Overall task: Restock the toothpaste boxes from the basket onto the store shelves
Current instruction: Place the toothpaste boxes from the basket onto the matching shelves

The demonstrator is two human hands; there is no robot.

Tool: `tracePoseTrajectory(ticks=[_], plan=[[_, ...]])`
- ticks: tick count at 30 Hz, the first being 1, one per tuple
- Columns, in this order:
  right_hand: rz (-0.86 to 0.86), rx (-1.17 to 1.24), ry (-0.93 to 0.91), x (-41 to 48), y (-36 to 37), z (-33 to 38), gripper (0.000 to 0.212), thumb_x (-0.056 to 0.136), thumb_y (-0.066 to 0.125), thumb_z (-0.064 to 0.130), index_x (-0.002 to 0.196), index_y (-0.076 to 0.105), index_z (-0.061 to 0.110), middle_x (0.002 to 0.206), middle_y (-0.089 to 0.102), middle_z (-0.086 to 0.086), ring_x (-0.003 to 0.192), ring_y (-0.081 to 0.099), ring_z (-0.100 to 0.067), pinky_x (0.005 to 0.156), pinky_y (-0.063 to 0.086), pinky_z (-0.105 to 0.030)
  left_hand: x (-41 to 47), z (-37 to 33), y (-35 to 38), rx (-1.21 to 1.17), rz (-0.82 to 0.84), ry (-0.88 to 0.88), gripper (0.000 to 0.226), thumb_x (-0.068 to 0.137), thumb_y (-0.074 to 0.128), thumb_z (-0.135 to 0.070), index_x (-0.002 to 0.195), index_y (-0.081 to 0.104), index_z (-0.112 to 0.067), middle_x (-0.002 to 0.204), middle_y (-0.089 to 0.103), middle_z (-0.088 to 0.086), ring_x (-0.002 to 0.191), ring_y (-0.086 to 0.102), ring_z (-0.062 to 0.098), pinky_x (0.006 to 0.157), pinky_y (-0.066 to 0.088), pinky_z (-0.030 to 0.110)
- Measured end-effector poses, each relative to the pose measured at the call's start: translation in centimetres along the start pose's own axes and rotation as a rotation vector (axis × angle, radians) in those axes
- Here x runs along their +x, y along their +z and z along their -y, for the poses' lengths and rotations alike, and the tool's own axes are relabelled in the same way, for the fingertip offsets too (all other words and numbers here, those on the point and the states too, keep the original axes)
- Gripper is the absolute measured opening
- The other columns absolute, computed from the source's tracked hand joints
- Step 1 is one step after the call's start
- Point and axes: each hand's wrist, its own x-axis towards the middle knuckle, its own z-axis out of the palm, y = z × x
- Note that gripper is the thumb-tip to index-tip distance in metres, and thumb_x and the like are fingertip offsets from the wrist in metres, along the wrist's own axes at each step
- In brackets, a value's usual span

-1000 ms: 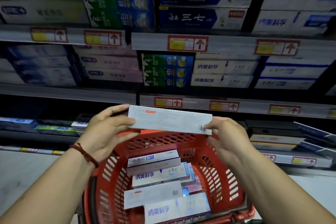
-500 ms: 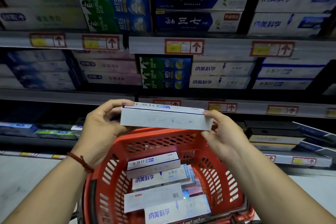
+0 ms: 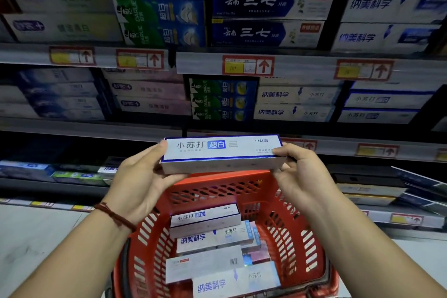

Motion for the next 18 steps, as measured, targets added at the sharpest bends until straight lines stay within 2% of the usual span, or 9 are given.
tracePoseTrajectory(ticks=[5,7,9,11,13,15,16,18], plan=[[-0.043,-0.148,-0.093,-0.1,-0.9,-0.3,0.027,0.088,0.065,-0.007,0.115,0.064,-0.001,0.098,0.078,-0.019,0.099,0.075,-0.032,0.089,0.059,-0.037,0.2,0.9,1.1,-0.011,-0.221,0.113,0.012,0.093,0.070,-0.021,0.093,0.067,-0.009,0.110,0.073,0.022,0.103,0.073,0.032,0.077,0.063,0.045],[-0.100,-0.221,-0.150,-0.2,-1.4,-0.2,0.025,0.090,0.066,-0.006,0.113,0.064,0.002,0.099,0.077,-0.020,0.093,0.077,-0.030,0.086,0.060,-0.037,0.0,1.5,2.0,0.027,-0.239,0.161,0.011,0.092,0.071,-0.020,0.087,0.069,-0.011,0.105,0.075,0.019,0.094,0.075,0.026,0.074,0.064,0.039],[-0.157,-0.301,-0.209,-0.1,-2.3,0.0,0.020,0.092,0.067,-0.002,0.109,0.066,0.008,0.098,0.078,-0.017,0.089,0.077,-0.028,0.080,0.062,-0.038,-0.2,2.5,2.7,0.112,-0.228,0.211,0.010,0.092,0.072,-0.021,0.091,0.074,-0.012,0.099,0.077,0.015,0.083,0.076,0.018,0.071,0.063,0.031],[-0.196,-0.401,-0.281,0.2,-3.5,0.6,0.018,0.091,0.072,0.005,0.105,0.070,0.016,0.099,0.079,-0.011,0.093,0.076,-0.030,0.086,0.061,-0.048,-0.5,3.8,3.3,0.257,-0.203,0.247,0.018,0.089,0.075,-0.027,0.104,0.078,-0.016,0.103,0.078,0.006,0.090,0.075,0.014,0.084,0.059,0.033],[-0.235,-0.508,-0.363,0.4,-4.6,1.5,0.022,0.086,0.074,0.006,0.101,0.073,0.022,0.098,0.079,-0.004,0.097,0.075,-0.028,0.092,0.058,-0.053,-0.9,5.1,4.1,0.404,-0.176,0.280,0.022,0.086,0.077,-0.031,0.106,0.080,-0.025,0.106,0.078,-0.005,0.101,0.073,0.014,0.096,0.054,0.037],[-0.284,-0.607,-0.440,0.4,-5.6,3.0,0.023,0.084,0.073,0.006,0.095,0.073,0.026,0.093,0.079,0.003,0.094,0.074,-0.022,0.090,0.059,-0.045,-1.5,6.0,5.6,0.523,-0.124,0.315,0.014,0.089,0.072,-0.022,0.093,0.081,-0.032,0.099,0.078,-0.014,0.100,0.072,0.010,0.090,0.055,0.031],[-0.303,-0.644,-0.479,0.4,-6.1,3.9,0.024,0.084,0.071,0.006,0.092,0.072,0.029,0.093,0.078,0.005,0.094,0.073,-0.018,0.086,0.059,-0.038,-1.7,6.4,6.5,0.580,-0.092,0.325,0.020,0.091,0.070,-0.018,0.088,0.080,-0.034,0.094,0.078,-0.017,0.097,0.072,0.007,0.085,0.056,0.028],[-0.332,-0.694,-0.546,0.8,-7.2,5.8,0.025,0.084,0.069,0.008,0.091,0.070,0.032,0.101,0.075,0.003,0.096,0.070,-0.014,0.084,0.055,-0.030,-1.9,7.0,8.7,0.646,-0.032,0.330,0.024,0.092,0.067,-0.016,0.089,0.080,-0.035,0.092,0.078,-0.019,0.095,0.073,0.011,0.086,0.058,0.035]])
